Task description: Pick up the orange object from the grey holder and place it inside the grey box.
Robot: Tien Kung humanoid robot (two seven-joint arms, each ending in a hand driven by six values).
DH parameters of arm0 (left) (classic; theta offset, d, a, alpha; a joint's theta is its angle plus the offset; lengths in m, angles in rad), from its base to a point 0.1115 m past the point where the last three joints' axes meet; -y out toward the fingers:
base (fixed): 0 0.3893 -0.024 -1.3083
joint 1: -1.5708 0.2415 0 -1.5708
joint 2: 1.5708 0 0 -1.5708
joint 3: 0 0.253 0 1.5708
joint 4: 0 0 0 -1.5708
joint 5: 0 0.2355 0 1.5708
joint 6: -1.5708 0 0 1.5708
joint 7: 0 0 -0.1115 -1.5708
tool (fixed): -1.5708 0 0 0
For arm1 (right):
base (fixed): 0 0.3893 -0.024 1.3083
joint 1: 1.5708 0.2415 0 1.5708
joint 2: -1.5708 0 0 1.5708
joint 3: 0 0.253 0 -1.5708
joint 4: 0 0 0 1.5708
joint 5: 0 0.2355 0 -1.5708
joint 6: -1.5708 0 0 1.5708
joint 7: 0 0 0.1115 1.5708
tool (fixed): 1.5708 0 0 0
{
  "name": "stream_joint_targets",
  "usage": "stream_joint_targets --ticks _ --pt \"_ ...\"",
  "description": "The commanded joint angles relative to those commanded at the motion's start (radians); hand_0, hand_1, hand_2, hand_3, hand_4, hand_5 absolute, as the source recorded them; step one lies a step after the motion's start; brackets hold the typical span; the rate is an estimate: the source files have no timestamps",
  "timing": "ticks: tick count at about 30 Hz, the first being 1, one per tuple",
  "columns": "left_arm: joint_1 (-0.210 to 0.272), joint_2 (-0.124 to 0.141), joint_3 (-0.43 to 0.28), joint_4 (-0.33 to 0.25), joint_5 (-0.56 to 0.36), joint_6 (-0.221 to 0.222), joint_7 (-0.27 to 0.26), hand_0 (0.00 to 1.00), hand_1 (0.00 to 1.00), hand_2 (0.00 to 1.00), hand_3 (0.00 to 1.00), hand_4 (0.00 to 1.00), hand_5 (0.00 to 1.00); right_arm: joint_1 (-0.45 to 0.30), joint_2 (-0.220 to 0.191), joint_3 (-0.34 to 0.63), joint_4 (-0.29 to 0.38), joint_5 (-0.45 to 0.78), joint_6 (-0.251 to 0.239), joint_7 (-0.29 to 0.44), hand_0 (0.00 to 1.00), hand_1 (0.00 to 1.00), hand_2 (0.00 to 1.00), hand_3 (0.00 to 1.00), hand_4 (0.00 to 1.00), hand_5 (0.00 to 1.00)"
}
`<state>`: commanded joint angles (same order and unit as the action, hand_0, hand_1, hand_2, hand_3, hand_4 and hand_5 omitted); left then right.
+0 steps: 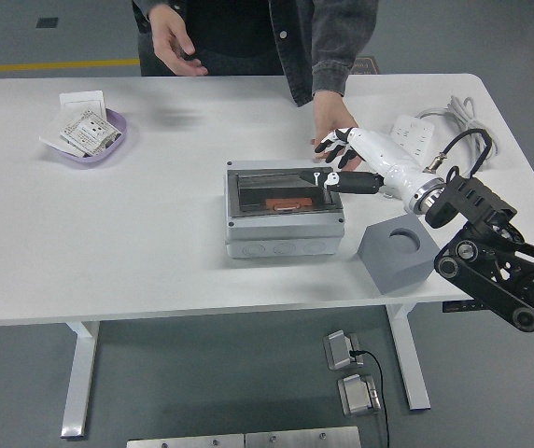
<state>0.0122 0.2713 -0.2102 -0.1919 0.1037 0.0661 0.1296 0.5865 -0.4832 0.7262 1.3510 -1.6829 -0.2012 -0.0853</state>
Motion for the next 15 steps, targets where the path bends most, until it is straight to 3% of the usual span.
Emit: stream_joint_targets --ticks 4,6,11,15 --pt "0.004 0.000 -0.012 0.001 0.004 0.000 0.000 0.614 0.656 0.603 0.605 0.648 0.186 -0.078 0.008 0.101 0.049 -0.001 -0.005 0.021 0.551 0.475 0.588 0.672 0.954 0.802" --pt "0.006 -0.001 -0.017 0.001 0.005 -0.001 0.000 0.614 0.656 0.603 0.604 0.648 0.186 -0.136 0.027 0.179 0.066 0.041 -0.033 0.067 0.553 0.478 0.583 0.665 0.954 0.815" --pt "0.009 -0.002 -0.024 0.001 0.010 -0.001 0.001 0.614 0.656 0.603 0.604 0.648 0.186 -0.243 0.060 0.330 0.063 0.019 -0.078 0.141 0.553 0.478 0.583 0.665 0.954 0.815" --pt "0.012 0.000 -0.029 0.001 0.014 -0.001 0.001 0.614 0.655 0.602 0.604 0.648 0.186 -0.319 0.080 0.432 0.048 0.079 -0.094 0.192 0.550 0.472 0.570 0.661 0.953 0.816"
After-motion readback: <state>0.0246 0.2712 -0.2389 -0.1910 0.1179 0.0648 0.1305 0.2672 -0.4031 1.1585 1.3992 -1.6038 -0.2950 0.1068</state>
